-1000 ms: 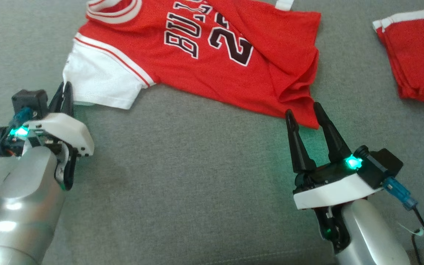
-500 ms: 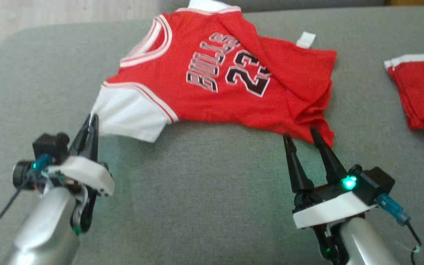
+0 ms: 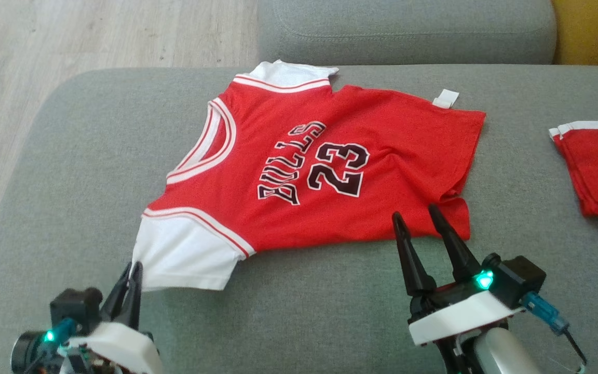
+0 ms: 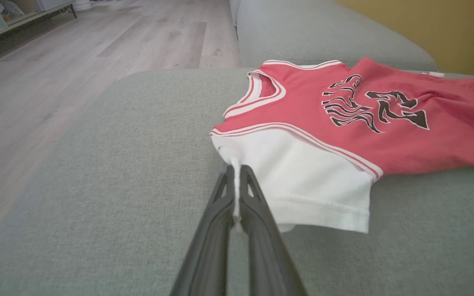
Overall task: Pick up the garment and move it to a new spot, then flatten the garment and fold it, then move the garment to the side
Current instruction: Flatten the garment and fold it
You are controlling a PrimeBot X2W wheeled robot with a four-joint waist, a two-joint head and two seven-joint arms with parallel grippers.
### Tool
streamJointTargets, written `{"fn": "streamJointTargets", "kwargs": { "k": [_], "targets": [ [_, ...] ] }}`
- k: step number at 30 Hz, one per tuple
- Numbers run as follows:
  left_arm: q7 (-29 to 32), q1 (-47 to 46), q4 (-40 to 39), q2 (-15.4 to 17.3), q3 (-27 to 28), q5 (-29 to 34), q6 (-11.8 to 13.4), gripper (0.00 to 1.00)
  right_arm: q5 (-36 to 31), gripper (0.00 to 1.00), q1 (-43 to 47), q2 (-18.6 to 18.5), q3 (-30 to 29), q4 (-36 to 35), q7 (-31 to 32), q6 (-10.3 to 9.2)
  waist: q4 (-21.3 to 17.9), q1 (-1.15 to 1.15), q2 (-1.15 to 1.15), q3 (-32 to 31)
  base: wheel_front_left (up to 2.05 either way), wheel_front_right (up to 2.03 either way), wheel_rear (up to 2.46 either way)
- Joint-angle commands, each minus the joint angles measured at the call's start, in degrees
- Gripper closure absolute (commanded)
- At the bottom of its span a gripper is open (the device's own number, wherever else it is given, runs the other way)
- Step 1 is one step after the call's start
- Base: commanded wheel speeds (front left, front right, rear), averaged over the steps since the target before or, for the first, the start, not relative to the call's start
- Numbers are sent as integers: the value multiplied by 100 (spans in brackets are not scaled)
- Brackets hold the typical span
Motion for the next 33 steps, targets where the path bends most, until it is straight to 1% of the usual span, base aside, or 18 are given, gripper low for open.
{"fn": "streamJointTargets", "kwargs": {
  "k": [1,2,3,4,6,9,13,17,20,24,28,33],
  "targets": [
    [56,-115,-383,260,331,-22,137,100,47,0,-113,8,154,-169,-63,37,15,1,0,-10,0,0,0],
    [105,-51,-483,295,314,-11,177,100,44,0,-112,8,159,-165,-63,37,20,1,0,-9,0,0,0],
    [141,-26,-561,318,290,18,210,52,41,0,-115,8,166,-159,-63,37,23,1,0,-5,0,0,0],
    [153,-43,-628,339,262,85,246,0,34,0,-123,8,177,-153,-63,37,20,1,0,3,0,0,0],
    [118,-172,-726,327,217,246,317,0,12,0,-153,8,190,-143,-63,37,7,1,0,25,0,0,0],
    [-48,-486,-783,201,167,449,346,0,-39,0,-217,8,93,-165,-63,37,-40,1,0,59,0,0,0],
    [-617,-854,-760,-189,244,490,307,0,-131,0,-324,8,-70,-247,-63,37,-156,1,0,102,0,0,0],
    [-1010,-992,-493,-470,134,528,169,0,-210,0,-367,8,-237,-351,-63,37,-286,1,0,134,0,0,0],
    [-1212,-1063,-219,-633,4,655,120,0,-249,0,-364,8,-292,-418,-58,37,-385,1,0,179,0,0,0],
    [-1387,-1117,137,-890,-58,675,34,0,-293,0,-324,8,-344,-460,-29,37,-482,1,0,262,0,0,0],
    [-1467,-1221,300,-1056,-45,704,-36,0,-423,0,-393,8,-511,-537,48,37,-478,1,0,435,0,0,0],
    [-1508,-1512,374,-1190,-29,803,-153,0,-794,0,-997,8,-983,-605,446,37,-319,1,0,852,0,0,0]
  ]
}}
